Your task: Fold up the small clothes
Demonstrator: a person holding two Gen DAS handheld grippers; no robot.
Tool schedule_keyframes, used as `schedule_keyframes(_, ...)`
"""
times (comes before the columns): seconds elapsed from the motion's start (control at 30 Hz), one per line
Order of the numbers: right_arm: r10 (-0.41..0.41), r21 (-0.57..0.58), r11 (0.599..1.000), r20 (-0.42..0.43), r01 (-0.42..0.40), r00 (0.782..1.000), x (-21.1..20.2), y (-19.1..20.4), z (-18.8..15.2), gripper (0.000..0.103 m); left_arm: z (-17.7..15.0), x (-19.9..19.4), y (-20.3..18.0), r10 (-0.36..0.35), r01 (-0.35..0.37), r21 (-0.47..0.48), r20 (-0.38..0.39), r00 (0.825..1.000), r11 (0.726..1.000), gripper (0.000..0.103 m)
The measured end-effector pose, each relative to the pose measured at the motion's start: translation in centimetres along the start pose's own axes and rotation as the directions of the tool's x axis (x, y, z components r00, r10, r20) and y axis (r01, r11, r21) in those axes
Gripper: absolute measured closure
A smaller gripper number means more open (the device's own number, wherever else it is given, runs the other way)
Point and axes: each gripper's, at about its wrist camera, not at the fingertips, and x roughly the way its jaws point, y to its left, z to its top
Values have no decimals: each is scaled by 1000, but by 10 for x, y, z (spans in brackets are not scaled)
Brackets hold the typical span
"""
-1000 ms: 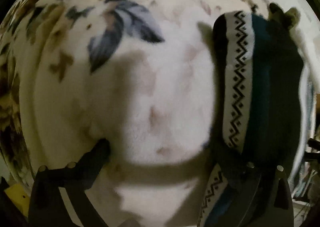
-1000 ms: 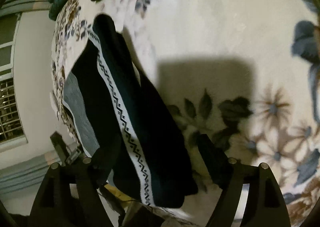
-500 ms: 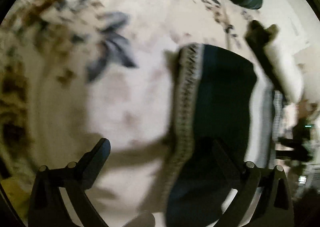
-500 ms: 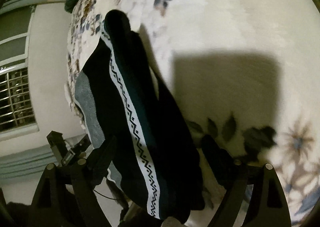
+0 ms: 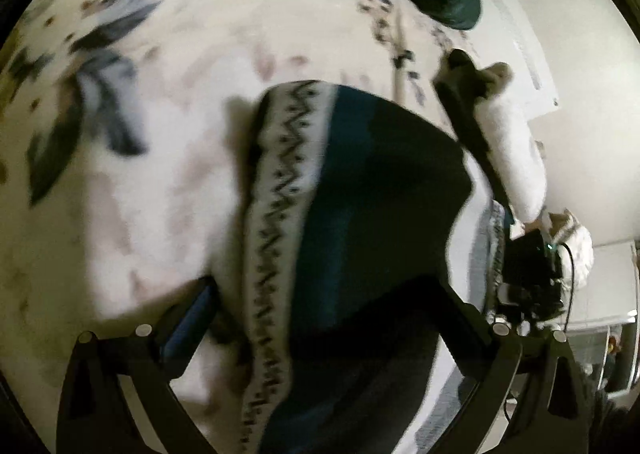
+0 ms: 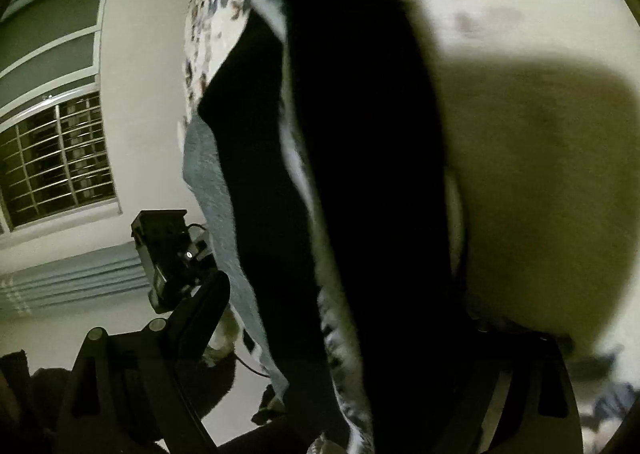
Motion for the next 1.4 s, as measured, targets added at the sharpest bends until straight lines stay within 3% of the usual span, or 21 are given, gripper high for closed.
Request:
schedule_keyframes(0.2,10,-4,1000,-21,-10,1000,27,9,8,10,10,12,-11,-36,36,40,6,999,999,2)
schedule_keyframes(0.23,8,-1,1000,-21,-8,1000,29,10,8,13,11,13,-16,-37,36,61,11,999,998,8)
schedule_keyframes(0.27,3,4,1000,-16,-3,1000,30,10,8,16,10,11,-24,-16,14,96,15,1000,995,30)
schedule_keyframes(0.3,-9,11,1000,-6,9,1000,31,10,8,28,11,10,-30,0,-2,121,17,1000,993,52)
schedule_keyframes(0.33,-20,16,1000,7,20,1000,30,10,6,48,12,7,-32,1,-3,129,17,1000,992,60)
schedule_keyframes(0.4,-20,26,999,40,19,999,29,11,2,65,12,-3,-38,12,-15,128,25,1000,992,71)
schedule_keyframes(0.63,-101,71,994,203,88,974,16,45,-28,75,26,-32,-76,54,-60,200,37,998,978,77)
schedule_keyframes(0.77,-86,96,994,286,60,954,-9,68,-41,76,50,-41,-113,42,-49,279,32,999,959,77)
schedule_keyframes(0.9,-81,102,994,380,46,921,-49,95,-44,76,86,-40,-168,26,-32,364,20,999,931,77)
schedule_keyframes(1.03,-83,107,994,471,37,878,-101,117,-30,76,135,-26,-241,-9,1,443,17,1000,897,78)
schedule_keyframes(1.2,-106,108,993,582,52,806,-178,134,14,76,201,20,-318,-22,14,515,9,1000,857,77)
schedule_keyframes(1.3,-119,129,990,615,50,779,-223,124,42,76,231,60,-353,6,-10,557,9,1000,830,76)
schedule_keyframes(1.4,-151,171,984,624,55,767,-247,105,80,76,250,99,-376,65,-59,599,11,998,799,70)
